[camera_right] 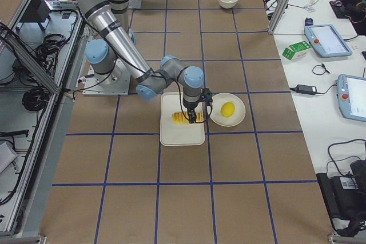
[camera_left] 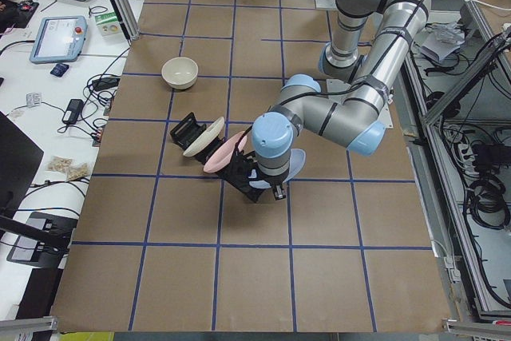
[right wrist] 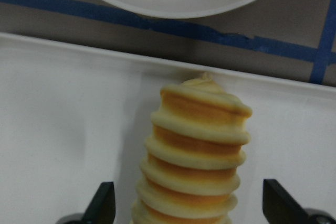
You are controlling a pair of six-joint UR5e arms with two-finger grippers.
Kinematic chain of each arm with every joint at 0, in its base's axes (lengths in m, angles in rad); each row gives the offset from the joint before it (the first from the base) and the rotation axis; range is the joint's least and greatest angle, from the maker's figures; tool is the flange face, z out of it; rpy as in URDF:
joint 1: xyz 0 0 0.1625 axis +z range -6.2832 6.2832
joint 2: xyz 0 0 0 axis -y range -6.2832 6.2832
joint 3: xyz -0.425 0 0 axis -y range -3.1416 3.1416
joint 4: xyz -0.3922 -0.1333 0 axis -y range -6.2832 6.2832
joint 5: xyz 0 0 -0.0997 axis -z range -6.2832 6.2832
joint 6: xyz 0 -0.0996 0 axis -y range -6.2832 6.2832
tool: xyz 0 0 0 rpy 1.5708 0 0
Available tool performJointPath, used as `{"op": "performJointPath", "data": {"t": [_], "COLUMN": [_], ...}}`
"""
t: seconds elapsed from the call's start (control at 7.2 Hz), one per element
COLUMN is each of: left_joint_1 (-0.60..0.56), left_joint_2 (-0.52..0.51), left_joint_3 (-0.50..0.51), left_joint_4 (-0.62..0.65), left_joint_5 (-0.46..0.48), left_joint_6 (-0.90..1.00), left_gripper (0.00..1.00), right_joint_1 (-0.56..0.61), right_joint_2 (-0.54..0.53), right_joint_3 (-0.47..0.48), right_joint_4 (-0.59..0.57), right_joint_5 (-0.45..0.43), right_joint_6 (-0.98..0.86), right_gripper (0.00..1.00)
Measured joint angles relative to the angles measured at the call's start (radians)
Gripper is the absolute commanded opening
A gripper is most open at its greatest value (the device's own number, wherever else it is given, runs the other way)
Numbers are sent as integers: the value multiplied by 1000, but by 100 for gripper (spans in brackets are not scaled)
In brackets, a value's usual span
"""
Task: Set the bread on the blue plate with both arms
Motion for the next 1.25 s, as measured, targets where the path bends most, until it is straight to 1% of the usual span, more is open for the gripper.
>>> {"op": "performJointPath", "data": {"t": [0.28, 0.42, 0.56, 0.69, 0.83, 0.97, 1.11, 1.25], "left_joint_1": [-4, -21, -59, -128, -211, -287, -354, -434], "left_joint_2": [66, 92, 105, 112, 112, 104, 97, 95], "left_joint_3": [77, 93, 96, 95, 94, 91, 78, 49], "left_joint_4": [-171, -217, -237, -242, -229, -202, -182, -156], "left_joint_5": [30, 3, -44, -90, -127, -167, -223, -267], "left_joint_6": [-5, -20, -58, -136, -211, -279, -368, -462], "left_gripper": [0, 0, 0, 0, 0, 0, 0, 0], "right_joint_1": [-1, -2, -2, -2, -2, -2, -2, -2], "right_joint_2": [25, 39, 52, 59, 62, 60, 58, 55], "right_joint_3": [0, -2, -4, -4, -4, -5, -8, -17], "right_joint_4": [-22, -27, -33, -37, -38, -38, -36, -29], "right_joint_5": [-3, -2, -2, -2, -1, -5, -11, -15], "right_joint_6": [7, 8, 10, 15, 21, 24, 26, 26], "right_gripper": [100, 100, 88, 67, 33, 13, 3, 0]}}
